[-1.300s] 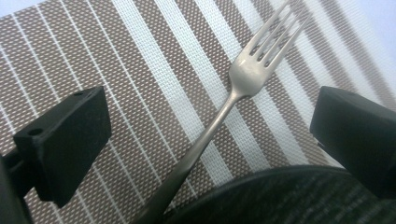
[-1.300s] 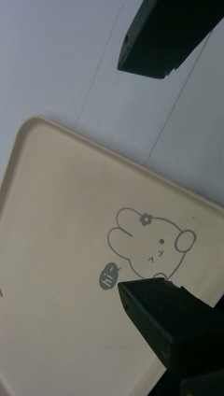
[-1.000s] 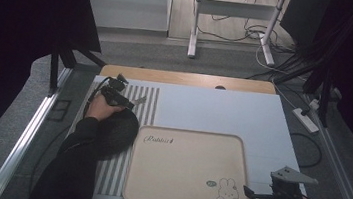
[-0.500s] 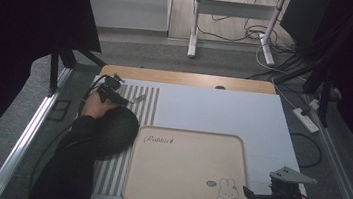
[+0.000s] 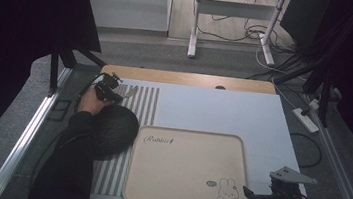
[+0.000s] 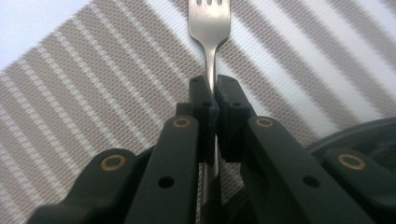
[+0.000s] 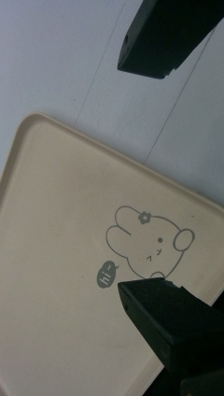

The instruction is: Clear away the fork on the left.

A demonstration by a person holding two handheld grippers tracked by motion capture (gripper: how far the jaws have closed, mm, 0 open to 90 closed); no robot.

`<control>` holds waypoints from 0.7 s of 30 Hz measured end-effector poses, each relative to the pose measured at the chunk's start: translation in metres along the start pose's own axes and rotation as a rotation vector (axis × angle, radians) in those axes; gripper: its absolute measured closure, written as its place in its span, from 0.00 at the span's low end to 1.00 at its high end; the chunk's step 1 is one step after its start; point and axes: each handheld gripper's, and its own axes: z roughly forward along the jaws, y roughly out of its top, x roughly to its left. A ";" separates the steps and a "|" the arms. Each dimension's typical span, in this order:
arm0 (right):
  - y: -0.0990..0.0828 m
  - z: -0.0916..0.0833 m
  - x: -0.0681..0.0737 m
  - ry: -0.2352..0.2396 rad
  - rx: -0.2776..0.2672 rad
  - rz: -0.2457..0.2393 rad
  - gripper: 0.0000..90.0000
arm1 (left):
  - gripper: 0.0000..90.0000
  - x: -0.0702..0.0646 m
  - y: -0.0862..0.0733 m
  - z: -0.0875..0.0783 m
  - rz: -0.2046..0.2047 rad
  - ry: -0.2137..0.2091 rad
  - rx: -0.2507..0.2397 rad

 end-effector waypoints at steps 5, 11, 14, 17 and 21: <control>0.000 0.000 0.000 0.001 0.002 0.000 0.00 | 0.96 0.010 -0.008 -0.010 0.001 0.053 0.041; 0.000 0.001 0.000 0.000 0.004 -0.003 0.00 | 0.96 0.021 -0.018 -0.031 -0.023 0.066 0.057; 0.000 0.001 0.001 -0.001 0.003 -0.003 0.00 | 0.96 0.025 -0.024 -0.041 -0.040 0.036 0.073; 0.000 0.000 0.001 -0.003 0.004 -0.003 0.00 | 0.96 0.025 -0.030 -0.047 -0.053 -0.002 0.077; 0.000 0.000 0.001 -0.003 0.003 -0.006 0.00 | 0.96 0.019 -0.036 -0.050 -0.108 -0.079 0.066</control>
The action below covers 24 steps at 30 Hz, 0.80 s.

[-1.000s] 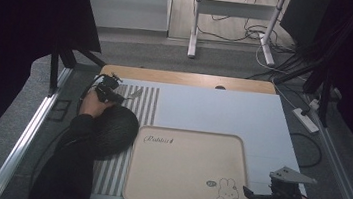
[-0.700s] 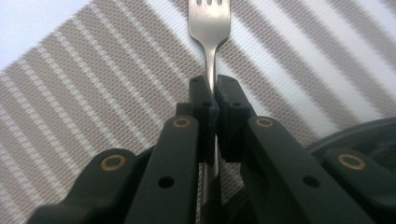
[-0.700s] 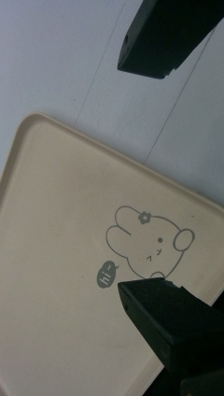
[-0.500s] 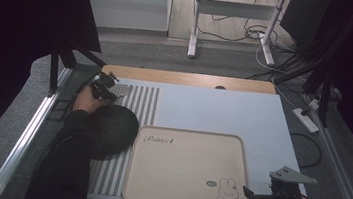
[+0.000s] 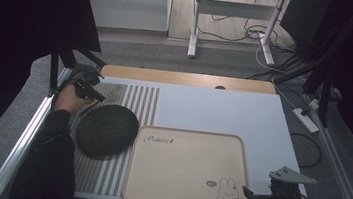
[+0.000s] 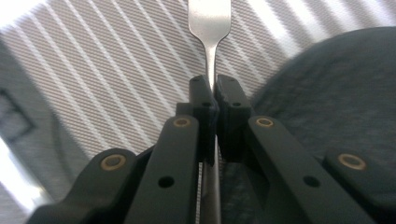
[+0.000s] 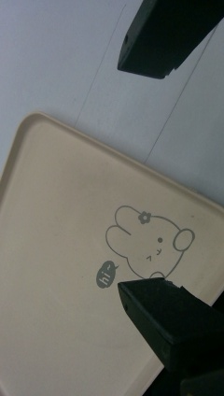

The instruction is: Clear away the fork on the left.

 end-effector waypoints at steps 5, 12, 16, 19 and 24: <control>0.000 0.000 0.000 0.000 0.000 0.000 0.00 | 0.96 -0.008 -0.003 0.002 -0.001 -0.023 0.002; 0.000 0.000 0.000 0.001 0.000 0.000 0.00 | 0.96 -0.024 -0.007 0.001 0.011 -0.059 -0.031; 0.000 0.000 0.000 0.002 -0.002 -0.001 0.00 | 0.96 -0.037 -0.009 0.002 0.024 -0.065 -0.019; 0.000 0.000 0.000 0.002 -0.002 -0.002 0.00 | 0.96 -0.041 -0.011 0.002 0.027 -0.067 -0.019; 0.000 0.000 0.000 0.004 -0.004 -0.002 0.00 | 0.96 -0.052 -0.016 -0.001 0.032 -0.080 -0.026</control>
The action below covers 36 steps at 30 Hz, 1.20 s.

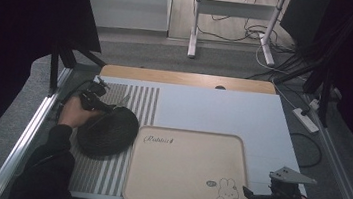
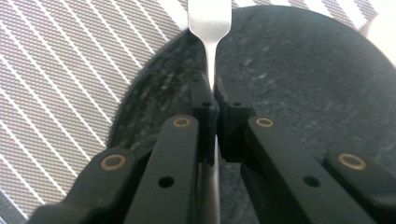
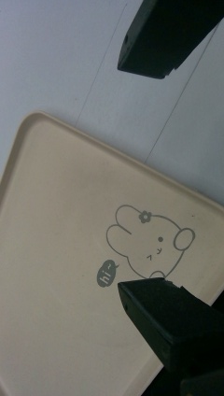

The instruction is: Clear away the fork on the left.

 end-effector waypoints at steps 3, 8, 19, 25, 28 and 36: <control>0.000 0.000 0.000 0.000 -0.001 -0.003 0.00 | 0.96 -0.011 -0.003 -0.001 0.005 -0.011 -0.004; 0.000 0.000 0.000 0.003 -0.004 -0.006 0.00 | 0.96 -0.022 -0.006 -0.002 0.011 -0.019 -0.009; 0.000 0.000 0.002 0.002 -0.005 -0.019 0.00 | 0.96 -0.055 -0.024 -0.004 0.037 -0.029 -0.019; 0.000 0.000 0.002 0.004 -0.005 -0.026 0.00 | 0.96 -0.074 -0.029 -0.005 0.051 -0.037 -0.028; 0.000 0.000 0.002 0.004 -0.003 -0.029 0.00 | 0.96 -0.084 -0.031 -0.004 0.056 -0.041 -0.024; 0.000 0.000 0.003 0.006 -0.003 -0.035 0.00 | 0.96 -0.108 -0.039 -0.001 0.064 -0.056 -0.023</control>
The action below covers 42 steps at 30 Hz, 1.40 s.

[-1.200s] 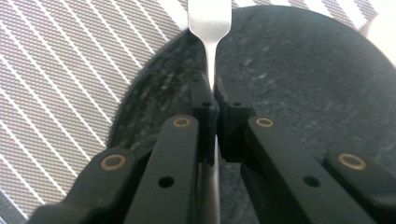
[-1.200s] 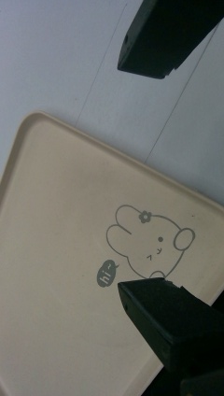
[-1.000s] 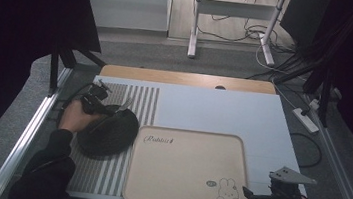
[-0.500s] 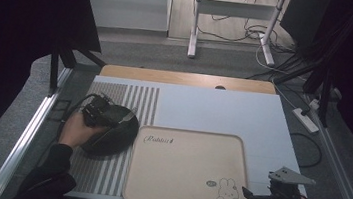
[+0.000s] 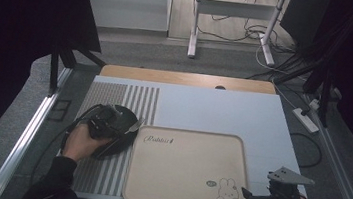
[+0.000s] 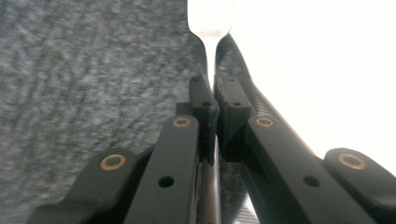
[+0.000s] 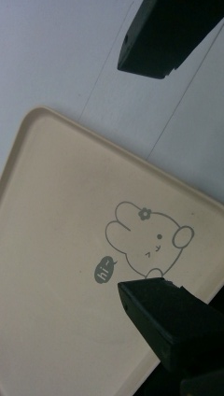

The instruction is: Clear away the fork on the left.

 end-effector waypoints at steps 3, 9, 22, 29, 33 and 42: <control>0.000 0.000 0.000 0.002 0.003 -0.002 0.00 | 0.96 -0.008 -0.002 0.002 -0.003 -0.006 0.003; 0.000 0.001 0.001 0.002 0.009 -0.008 0.00 | 0.96 -0.025 -0.002 0.006 -0.004 -0.019 0.010; 0.001 0.001 0.001 0.004 0.014 -0.012 0.00 | 0.95 -0.059 0.008 0.018 0.041 -0.049 0.041; 0.001 0.001 0.001 0.005 0.014 -0.012 0.00 | 0.95 -0.074 0.017 0.028 0.046 -0.059 0.056; 0.001 0.001 0.001 0.006 0.014 -0.010 0.00 | 0.95 -0.083 0.022 0.033 0.053 -0.068 0.060; 0.001 0.002 0.001 0.006 0.015 -0.010 0.00 | 0.95 -0.103 0.031 0.044 0.086 -0.072 0.069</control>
